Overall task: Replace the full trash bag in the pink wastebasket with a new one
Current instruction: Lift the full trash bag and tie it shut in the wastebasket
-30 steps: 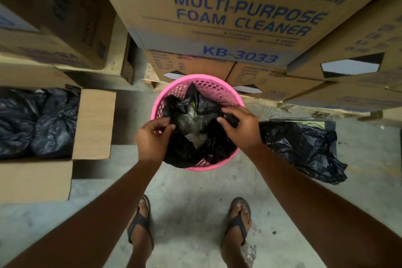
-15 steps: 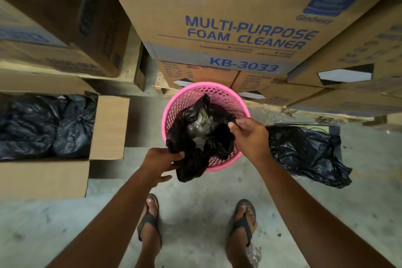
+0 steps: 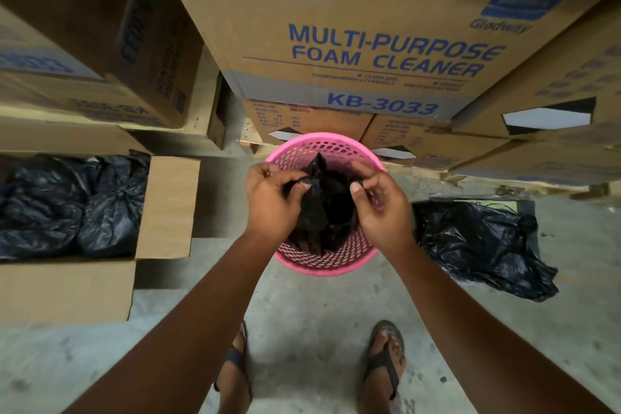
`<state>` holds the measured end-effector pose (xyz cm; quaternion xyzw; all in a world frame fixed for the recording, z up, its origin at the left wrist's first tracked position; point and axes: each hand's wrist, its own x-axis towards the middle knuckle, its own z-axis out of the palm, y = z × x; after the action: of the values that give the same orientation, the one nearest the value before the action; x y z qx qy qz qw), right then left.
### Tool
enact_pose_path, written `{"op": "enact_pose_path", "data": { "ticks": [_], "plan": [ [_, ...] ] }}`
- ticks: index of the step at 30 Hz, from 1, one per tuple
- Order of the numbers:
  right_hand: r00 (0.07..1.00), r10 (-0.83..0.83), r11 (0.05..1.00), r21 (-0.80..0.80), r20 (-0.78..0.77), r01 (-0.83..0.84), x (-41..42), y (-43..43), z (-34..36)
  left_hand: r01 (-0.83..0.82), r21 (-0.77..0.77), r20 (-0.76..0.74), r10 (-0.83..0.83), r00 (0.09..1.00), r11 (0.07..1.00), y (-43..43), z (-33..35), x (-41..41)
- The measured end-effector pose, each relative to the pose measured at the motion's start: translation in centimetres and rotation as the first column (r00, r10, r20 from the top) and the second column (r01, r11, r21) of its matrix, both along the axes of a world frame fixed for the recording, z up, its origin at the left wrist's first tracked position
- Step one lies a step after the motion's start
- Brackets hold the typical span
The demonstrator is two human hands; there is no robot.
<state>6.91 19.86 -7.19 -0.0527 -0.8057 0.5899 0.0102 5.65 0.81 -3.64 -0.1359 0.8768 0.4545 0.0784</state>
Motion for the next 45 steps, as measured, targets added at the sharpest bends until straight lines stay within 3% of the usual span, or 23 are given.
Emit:
{"op": "enact_pose_path", "data": {
  "ticks": [2, 4, 7, 9, 10, 13, 15, 22, 25, 27, 29, 33, 36, 38, 41, 45],
  "plan": [
    [0.999, -0.050, 0.998, -0.047, 0.011, 0.050, -0.6, -0.7, -0.2, -0.039, 0.046, 0.002, 0.039, 0.999, 0.998, 0.4, -0.4, -0.6],
    [0.995, -0.102, 0.991, -0.095, -0.021, 0.100, -0.9, -1.1, 0.4, -0.105, 0.313, 0.017, 0.105, 0.994, 0.944, 1.0, -0.1, -1.1],
    [0.976, -0.177, 0.979, -0.125, -0.128, 0.161, -0.9, -1.2, 1.4, -0.167, 0.662, 0.057, 0.174, 0.983, 0.731, 1.3, 0.4, -2.1],
    [0.970, -0.199, 0.974, -0.140, -0.139, 0.179, -1.2, -0.9, 1.4, -0.240, 0.771, 0.167, 0.176, 0.970, 0.589, 1.1, 1.0, -2.9],
    [0.973, -0.196, 0.974, -0.139, -0.123, 0.178, -1.3, -0.7, 1.3, -0.270, 0.770, 0.220, 0.156, 0.963, 0.578, 1.2, 0.9, -3.3],
    [0.990, -0.144, 0.983, -0.118, -0.017, 0.141, -1.9, -0.1, 0.1, -0.130, 0.462, 0.216, 0.031, 0.976, 0.877, 0.8, -0.3, -3.4],
    [0.994, -0.102, 0.991, -0.084, 0.039, 0.105, -2.0, 0.1, -1.1, -0.015, 0.323, 0.195, -0.050, 0.980, 0.946, 0.6, -0.9, -2.9],
    [0.996, 0.076, 0.988, 0.130, 0.054, -0.083, -2.8, 0.5, -3.9, -0.013, 0.388, 0.199, -0.071, 0.977, 0.922, 0.2, -1.7, -1.9],
    [0.991, 0.117, 0.969, 0.209, 0.072, -0.129, -3.1, 0.4, -4.2, -0.163, 0.462, 0.311, 0.013, 0.950, 0.872, 0.0, -1.6, -2.3],
    [0.988, 0.133, 0.962, 0.229, 0.075, -0.146, -3.3, 0.4, -4.2, -0.082, 0.439, 0.277, -0.048, 0.960, 0.895, 0.0, -1.7, -2.4],
    [0.989, 0.111, 0.976, 0.176, 0.098, -0.128, -3.5, 0.4, -3.9, -0.025, 0.499, 0.217, -0.097, 0.971, 0.866, -0.2, -1.9, -2.4],
    [0.980, 0.025, 1.000, -0.010, 0.196, -0.024, -4.2, 0.0, -3.4, -0.159, 0.537, 0.281, 0.002, 0.960, 0.828, -0.7, -3.0, -2.7],
    [0.967, 0.163, 0.986, -0.012, 0.196, -0.164, -4.5, -0.3, -3.4, 0.007, 0.458, 0.285, -0.155, 0.946, 0.889, -0.6, -3.6, -2.9],
    [0.941, 0.272, 0.960, 0.016, 0.200, -0.280, -4.7, -0.2, -3.6, 0.077, 0.464, 0.310, -0.243, 0.919, 0.882, -0.5, -4.0, -2.9],
    [0.895, 0.387, 0.912, 0.048, 0.222, -0.406, -5.1, 0.2, -3.7, 0.082, 0.481, 0.316, -0.260, 0.912, 0.873, -0.5, -4.3, -3.1],
    [0.891, 0.390, 0.916, 0.006, 0.232, -0.402, -5.4, 0.5, -3.6, -0.055, 0.523, 0.322, -0.137, 0.937, 0.850, 0.0, -4.4, -3.1]
  ]
}}
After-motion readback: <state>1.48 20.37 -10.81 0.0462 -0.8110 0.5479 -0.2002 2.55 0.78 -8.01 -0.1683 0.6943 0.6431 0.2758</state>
